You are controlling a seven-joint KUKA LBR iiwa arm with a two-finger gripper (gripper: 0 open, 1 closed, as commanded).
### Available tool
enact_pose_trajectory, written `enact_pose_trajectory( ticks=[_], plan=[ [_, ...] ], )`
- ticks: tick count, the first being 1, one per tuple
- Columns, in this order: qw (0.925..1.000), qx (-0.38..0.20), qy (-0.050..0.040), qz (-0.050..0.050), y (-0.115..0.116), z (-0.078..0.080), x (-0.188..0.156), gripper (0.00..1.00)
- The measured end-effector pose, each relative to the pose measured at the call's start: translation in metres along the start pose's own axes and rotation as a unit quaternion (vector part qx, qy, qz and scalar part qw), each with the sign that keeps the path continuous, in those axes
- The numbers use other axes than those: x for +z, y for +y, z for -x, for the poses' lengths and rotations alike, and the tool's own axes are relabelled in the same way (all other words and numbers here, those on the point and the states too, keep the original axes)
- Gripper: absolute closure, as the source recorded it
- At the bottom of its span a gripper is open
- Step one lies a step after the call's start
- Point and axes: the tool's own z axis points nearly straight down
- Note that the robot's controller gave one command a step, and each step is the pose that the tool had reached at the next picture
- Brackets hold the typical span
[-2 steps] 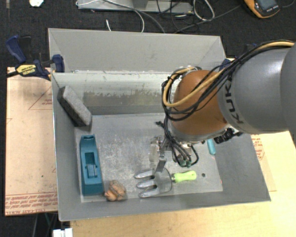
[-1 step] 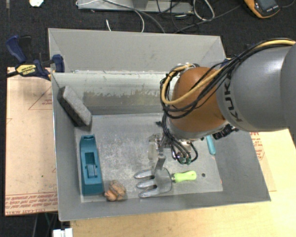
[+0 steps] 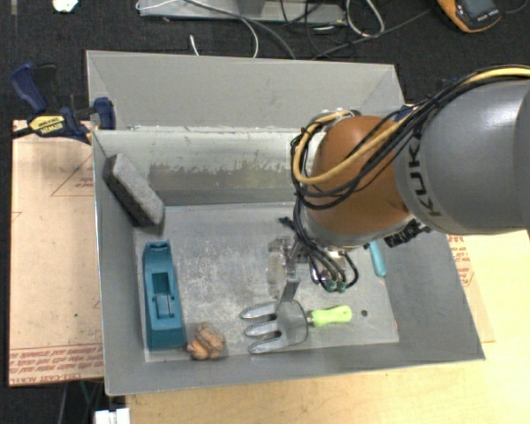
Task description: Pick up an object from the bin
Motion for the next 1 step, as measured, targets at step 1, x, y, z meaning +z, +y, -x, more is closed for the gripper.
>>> enact_pose_trajectory(
  ticks=[1],
  plan=[
    [0.9997, 0.024, 0.0001, 0.001, 0.011, -0.0078, 0.0135, 0.0]
  ],
)
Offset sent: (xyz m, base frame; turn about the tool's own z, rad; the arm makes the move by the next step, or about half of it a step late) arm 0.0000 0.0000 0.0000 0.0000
